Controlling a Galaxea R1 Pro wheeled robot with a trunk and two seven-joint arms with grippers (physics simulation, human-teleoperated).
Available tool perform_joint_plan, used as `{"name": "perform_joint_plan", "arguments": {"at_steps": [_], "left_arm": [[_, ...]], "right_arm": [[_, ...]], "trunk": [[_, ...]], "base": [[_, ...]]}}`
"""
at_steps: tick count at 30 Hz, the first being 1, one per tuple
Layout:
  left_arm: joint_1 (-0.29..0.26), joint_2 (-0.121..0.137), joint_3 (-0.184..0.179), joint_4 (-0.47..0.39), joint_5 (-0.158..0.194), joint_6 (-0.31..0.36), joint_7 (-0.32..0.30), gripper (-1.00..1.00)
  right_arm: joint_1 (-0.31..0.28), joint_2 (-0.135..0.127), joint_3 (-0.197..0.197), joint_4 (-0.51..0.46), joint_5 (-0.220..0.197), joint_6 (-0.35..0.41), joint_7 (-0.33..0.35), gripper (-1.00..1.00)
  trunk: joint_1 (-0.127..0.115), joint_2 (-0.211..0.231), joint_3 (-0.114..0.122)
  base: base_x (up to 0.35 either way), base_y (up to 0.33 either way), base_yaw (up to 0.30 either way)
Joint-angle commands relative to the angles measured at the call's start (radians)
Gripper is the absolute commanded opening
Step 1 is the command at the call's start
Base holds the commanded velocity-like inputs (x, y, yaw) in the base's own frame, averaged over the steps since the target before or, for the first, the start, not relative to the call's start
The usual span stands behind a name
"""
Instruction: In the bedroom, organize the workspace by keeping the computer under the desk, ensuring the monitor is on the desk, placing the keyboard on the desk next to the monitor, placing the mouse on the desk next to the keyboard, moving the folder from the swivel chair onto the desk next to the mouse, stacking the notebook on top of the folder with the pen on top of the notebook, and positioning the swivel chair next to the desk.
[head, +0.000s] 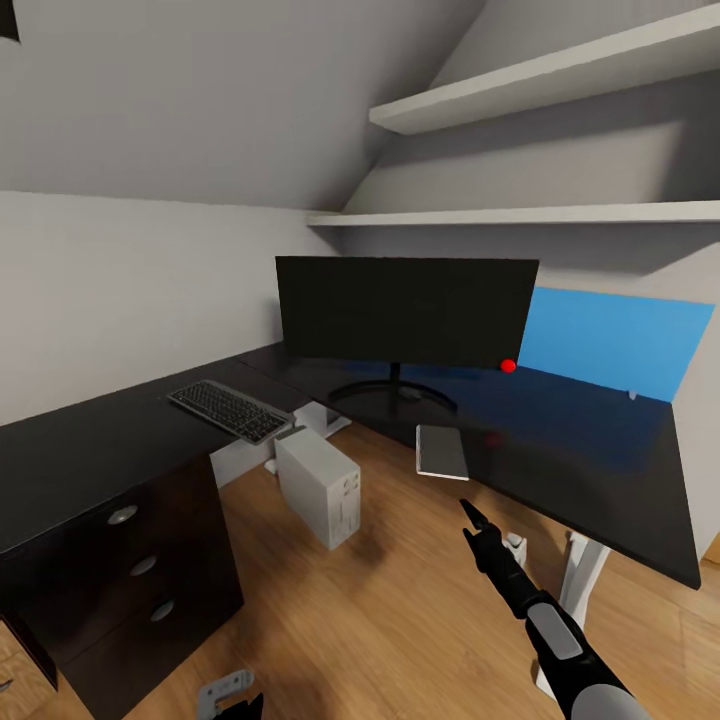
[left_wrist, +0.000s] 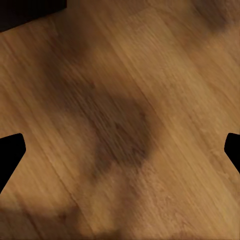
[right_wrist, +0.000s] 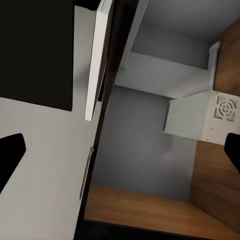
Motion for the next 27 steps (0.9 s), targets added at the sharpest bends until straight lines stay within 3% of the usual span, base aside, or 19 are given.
{"name": "perform_joint_plan", "arguments": {"at_steps": [1,8,15,27], "left_arm": [[-0.001,0.001,-0.008,0.0,0.009,-0.004,0.004,1.0],[-0.001,0.002,-0.007,0.0,0.009,-0.004,0.004,1.0],[-0.001,0.002,-0.007,0.0,0.01,-0.005,0.003,1.0],[-0.001,0.002,-0.007,0.0,0.011,-0.005,0.003,1.0]], "right_arm": [[-0.001,0.001,-0.002,0.001,-0.008,0.009,0.002,1.0],[-0.001,0.002,-0.004,0.001,-0.008,0.009,-0.029,1.0],[-0.001,0.003,-0.006,0.001,-0.012,0.013,-0.187,1.0],[-0.001,0.007,-0.004,-0.001,-0.014,0.01,-0.22,1.0]], "trunk": [[0.0,0.0,-0.001],[0.0,0.0,-0.001],[0.0,0.0,-0.001],[0.0,0.0,-0.001]], "base": [[0.0,0.0,0.0],[0.0,0.0,0.0],[0.093,0.028,0.0],[0.128,0.037,0.0]]}}
